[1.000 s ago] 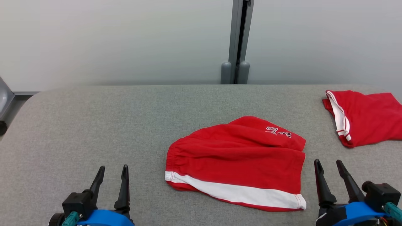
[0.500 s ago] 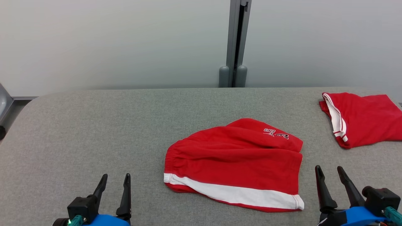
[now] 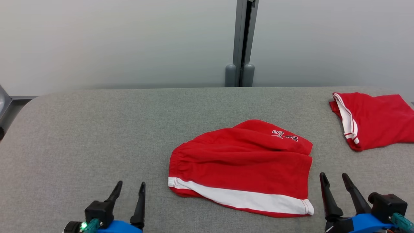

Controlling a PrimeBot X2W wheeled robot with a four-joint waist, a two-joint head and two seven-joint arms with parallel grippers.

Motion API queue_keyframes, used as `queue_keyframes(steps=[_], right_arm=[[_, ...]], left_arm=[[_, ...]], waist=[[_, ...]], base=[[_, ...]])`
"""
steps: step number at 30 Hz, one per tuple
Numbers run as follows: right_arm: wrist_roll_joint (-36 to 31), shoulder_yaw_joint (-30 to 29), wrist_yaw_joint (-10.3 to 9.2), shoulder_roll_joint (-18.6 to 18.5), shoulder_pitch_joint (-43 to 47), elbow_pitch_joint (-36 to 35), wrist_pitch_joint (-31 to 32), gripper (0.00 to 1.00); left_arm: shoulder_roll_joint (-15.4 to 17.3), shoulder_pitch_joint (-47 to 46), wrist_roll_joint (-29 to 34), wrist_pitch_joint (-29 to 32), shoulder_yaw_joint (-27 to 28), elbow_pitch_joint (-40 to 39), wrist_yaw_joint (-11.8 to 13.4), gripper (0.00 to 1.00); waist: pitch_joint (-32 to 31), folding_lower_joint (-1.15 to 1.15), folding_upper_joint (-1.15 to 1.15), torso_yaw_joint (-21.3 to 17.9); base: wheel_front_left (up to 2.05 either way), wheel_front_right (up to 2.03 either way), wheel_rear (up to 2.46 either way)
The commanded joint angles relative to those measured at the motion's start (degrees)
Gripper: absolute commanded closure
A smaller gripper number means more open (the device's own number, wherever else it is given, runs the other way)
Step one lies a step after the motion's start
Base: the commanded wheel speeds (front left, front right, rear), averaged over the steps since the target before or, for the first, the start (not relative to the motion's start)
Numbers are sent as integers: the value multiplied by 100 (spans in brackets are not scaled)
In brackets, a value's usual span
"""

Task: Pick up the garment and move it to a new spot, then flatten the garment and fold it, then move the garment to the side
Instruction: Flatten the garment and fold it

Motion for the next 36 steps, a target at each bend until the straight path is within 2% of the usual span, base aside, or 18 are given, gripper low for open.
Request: queue_keyframes(steps=[1, 13, 17, 20, 21, 22, 23, 36], right_arm=[[91, 41, 1, -13, -28, 9, 52, 0], [235, 414, 1, -11, -115, 141, 488, 0], [244, 483, 1, -14, -216, 180, 539, 0], [176, 511, 1, -13, -259, 259, 615, 0], [163, 541, 1, -12, -272, 267, 641, 0], [171, 582, 1, -12, -289, 271, 685, 0], [154, 593, 1, -13, -295, 291, 719, 0], [186, 839, 1, -13, -346, 603, 1294, 0]], left_arm=[[-50, -172, 59, 33, -85, 71, -47, 0], [-416, -1165, 61, 461, -744, 1282, -350, 0], [-481, -1467, -25, 519, -844, 1704, -392, 0], [-518, -1629, -102, 579, -778, 2050, -311, 0], [-517, -1674, -112, 563, -772, 2140, -317, 23], [-524, -1729, -117, 512, -770, 2215, -325, 74], [-547, -1764, -147, 484, -778, 2285, -338, 100], [-738, -1896, -335, 188, -996, 2698, -412, 100]], waist=[[12, 0, 0, 3], [347, 0, 0, -142], [528, 0, 0, -233], [648, 0, 0, -300], [680, 0, 0, -320], [716, 0, 0, -339], [741, 0, 0, -350], [899, 0, 0, -270]], base=[[0, 0, 0], [0, 0, 0], [0, 0, 0], [0, 0, 0], [0, 0, 0], [0, 0, 0], [0, 0, 0], [0, 0, 0]])
